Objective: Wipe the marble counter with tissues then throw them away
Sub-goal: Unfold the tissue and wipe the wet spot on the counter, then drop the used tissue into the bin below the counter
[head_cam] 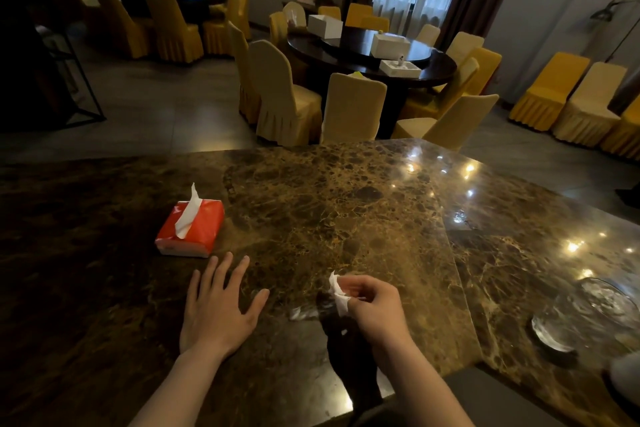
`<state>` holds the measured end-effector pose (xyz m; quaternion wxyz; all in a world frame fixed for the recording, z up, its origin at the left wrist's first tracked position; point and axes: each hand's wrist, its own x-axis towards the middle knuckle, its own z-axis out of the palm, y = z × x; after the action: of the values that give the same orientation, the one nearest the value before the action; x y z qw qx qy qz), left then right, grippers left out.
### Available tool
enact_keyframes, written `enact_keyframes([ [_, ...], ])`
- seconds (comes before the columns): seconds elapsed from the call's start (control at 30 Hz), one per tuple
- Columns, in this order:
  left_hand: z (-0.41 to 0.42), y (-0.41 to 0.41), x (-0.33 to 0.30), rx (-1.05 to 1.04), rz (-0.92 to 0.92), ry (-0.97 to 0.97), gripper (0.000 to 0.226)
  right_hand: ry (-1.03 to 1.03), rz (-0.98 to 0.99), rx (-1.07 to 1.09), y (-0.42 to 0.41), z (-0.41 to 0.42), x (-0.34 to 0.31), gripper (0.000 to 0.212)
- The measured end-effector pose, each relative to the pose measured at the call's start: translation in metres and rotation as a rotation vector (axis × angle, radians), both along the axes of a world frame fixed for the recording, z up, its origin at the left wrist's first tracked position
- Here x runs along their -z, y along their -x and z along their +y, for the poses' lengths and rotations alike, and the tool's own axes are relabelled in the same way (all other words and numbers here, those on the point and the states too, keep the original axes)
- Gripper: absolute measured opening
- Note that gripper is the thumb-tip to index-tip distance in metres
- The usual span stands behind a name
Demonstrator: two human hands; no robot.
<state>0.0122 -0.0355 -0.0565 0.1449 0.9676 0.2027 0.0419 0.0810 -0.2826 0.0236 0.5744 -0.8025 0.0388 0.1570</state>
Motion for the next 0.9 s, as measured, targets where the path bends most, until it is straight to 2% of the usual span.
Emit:
enact_keyframes([
  [0.17, 0.001, 0.006, -0.007, 0.026, -0.067, 0.069, 0.077, -0.193, 0.08, -0.09, 0.021, 0.008, -0.019, 0.039],
  [0.4, 0.017, 0.054, -0.014, -0.034, -0.03, -0.04, 0.081, -0.24, 0.132, -0.248, 0.067, 0.037, -0.027, 0.038],
  [0.6, 0.043, 0.108, -0.01, -0.129, -0.016, -0.08, 0.084, -0.155, 0.112, -0.507, 0.125, 0.061, -0.023, 0.043],
  [0.73, 0.061, 0.132, -0.008, -0.162, 0.007, -0.071, 0.085, -0.148, 0.129, -0.763, 0.164, 0.073, -0.009, 0.027],
  [0.8, 0.067, 0.144, -0.006, -0.179, 0.018, -0.077, 0.088, -0.084, 0.121, -0.862, 0.183, 0.079, 0.003, 0.021],
  [0.9, 0.074, 0.155, -0.003, -0.192, 0.024, -0.078, 0.089, 0.094, 0.055, -0.982, 0.209, 0.085, 0.027, 0.024],
])
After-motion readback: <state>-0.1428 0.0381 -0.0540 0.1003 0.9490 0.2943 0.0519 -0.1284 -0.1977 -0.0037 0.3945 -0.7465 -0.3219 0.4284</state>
